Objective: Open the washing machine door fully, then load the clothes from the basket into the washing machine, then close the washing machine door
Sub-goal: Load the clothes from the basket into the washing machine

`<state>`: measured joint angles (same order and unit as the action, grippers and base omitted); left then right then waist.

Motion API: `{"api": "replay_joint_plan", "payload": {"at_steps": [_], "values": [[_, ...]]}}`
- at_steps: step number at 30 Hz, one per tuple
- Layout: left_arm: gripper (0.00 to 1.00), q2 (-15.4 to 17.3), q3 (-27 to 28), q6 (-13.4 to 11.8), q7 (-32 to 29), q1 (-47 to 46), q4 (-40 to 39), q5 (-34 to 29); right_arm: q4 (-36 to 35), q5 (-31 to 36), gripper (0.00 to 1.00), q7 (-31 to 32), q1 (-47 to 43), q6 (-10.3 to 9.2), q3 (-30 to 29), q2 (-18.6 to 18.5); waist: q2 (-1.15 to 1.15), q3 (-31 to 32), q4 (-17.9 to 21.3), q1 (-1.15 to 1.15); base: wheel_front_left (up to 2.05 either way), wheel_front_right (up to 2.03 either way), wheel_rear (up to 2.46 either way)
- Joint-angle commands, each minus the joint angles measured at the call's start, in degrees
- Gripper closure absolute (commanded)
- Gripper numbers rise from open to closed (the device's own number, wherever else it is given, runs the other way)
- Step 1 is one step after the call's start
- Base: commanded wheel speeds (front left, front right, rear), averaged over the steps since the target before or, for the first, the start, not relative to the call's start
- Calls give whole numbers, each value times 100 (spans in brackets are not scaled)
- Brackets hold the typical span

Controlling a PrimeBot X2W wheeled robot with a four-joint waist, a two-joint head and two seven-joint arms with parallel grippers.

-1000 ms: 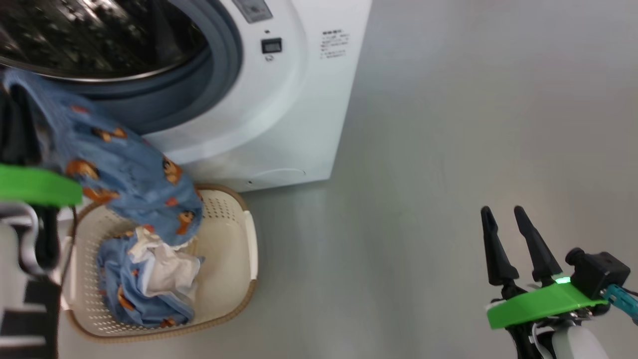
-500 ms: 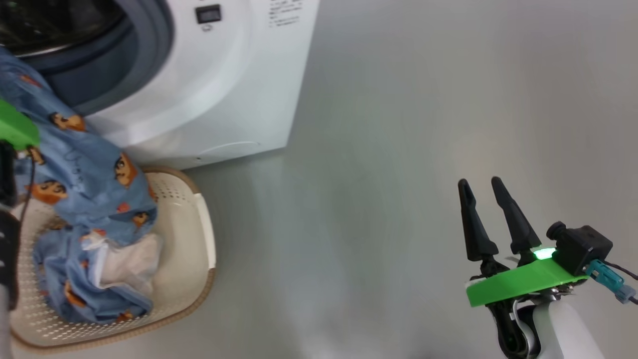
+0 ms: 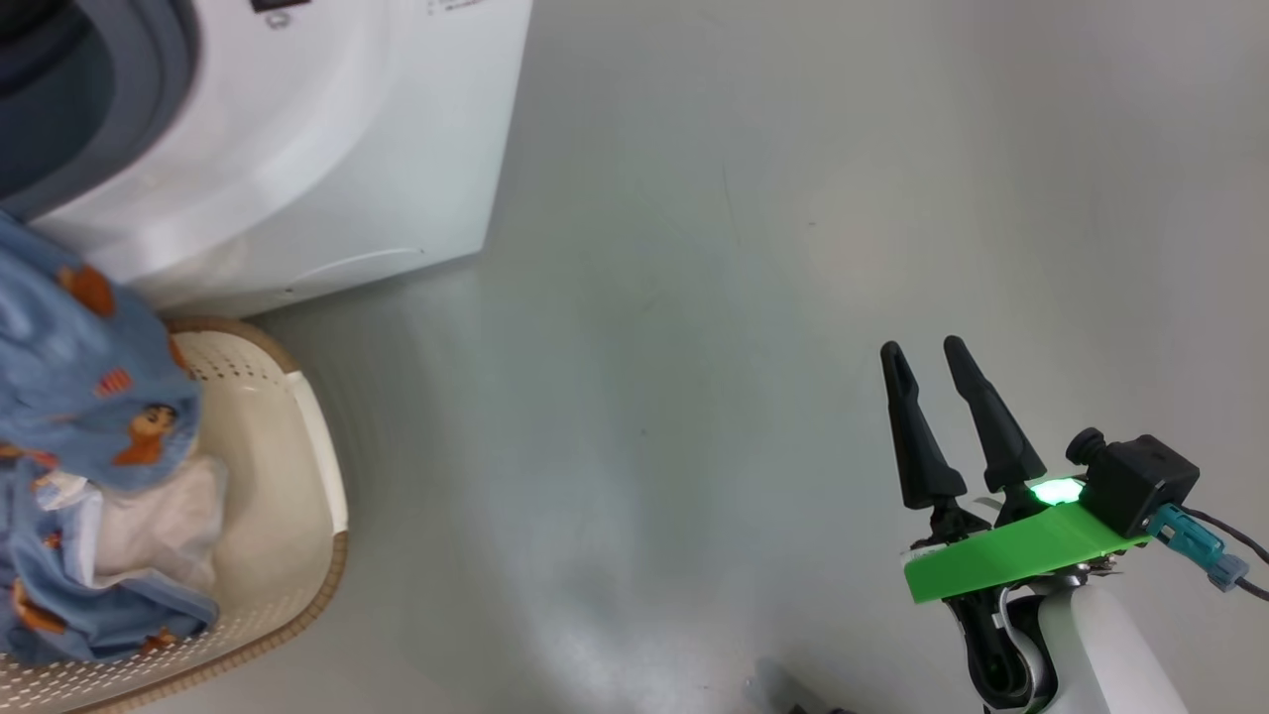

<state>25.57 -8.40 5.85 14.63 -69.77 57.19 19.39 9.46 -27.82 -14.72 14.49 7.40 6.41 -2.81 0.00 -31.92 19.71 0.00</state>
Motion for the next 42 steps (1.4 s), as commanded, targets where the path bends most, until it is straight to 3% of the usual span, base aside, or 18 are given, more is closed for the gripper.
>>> {"api": "replay_joint_plan", "payload": {"at_steps": [1, 8, 11, 15, 24, 25, 26, 27, 28, 33, 42], "values": [[100, 326, 171, -68, 36, -187, -480, -130, -155, -28, 0, -28, 64, 9, 127, -8, 0, -137, 98, 0, 0, 0, 0], [100, 348, 941, -254, 36, -92, -2104, -497, -191, -106, 0, -28, 138, 9, 174, -8, 0, -272, 123, 0, 0, 0, 0], [100, 273, 1318, -222, 36, 132, -2593, -658, -208, -129, 0, -28, 159, 9, 199, -8, 0, -302, 122, 0, 0, 0, 0], [100, 193, 1411, -88, 36, 388, -2405, -814, -204, -142, 0, -28, 148, 9, 225, -7, 0, -287, 103, 0, 0, 0, 0], [100, 61, 1314, 118, 37, 218, -855, -866, -155, -159, 0, -28, 150, 9, 279, -7, 0, -220, 34, 0, 0, 0, 0], [80, 60, 1286, 123, 37, 168, -650, -869, -155, -159, 0, -28, 147, 9, 277, -7, 0, -210, 28, 0, 0, 0, 0], [55, 66, 1228, 129, 37, 100, -478, -894, -155, -158, 0, -28, 142, 9, 273, -7, 0, -204, 21, 0, 0, 0, 0], [51, 88, 1156, 134, 37, 34, -367, -943, -160, -159, 0, -28, 136, 9, 271, -7, 0, -200, 14, 0, 0, 0, 0], [0, 94, 1109, 138, 37, -23, -214, -959, -163, -161, 0, -28, 130, 9, 271, -7, 0, -192, 8, 0, 0, 0, 0], [0, 80, 877, 155, 37, -326, 365, -964, -169, -172, 0, -28, 119, 9, 290, -7, 0, -174, -28, 0, 0, 0, 0], [0, 13, 647, 162, 37, -337, 492, -731, -180, -147, 0, -28, 151, 9, 278, -7, 0, -174, -63, 0, 0, 0, 0]]}}
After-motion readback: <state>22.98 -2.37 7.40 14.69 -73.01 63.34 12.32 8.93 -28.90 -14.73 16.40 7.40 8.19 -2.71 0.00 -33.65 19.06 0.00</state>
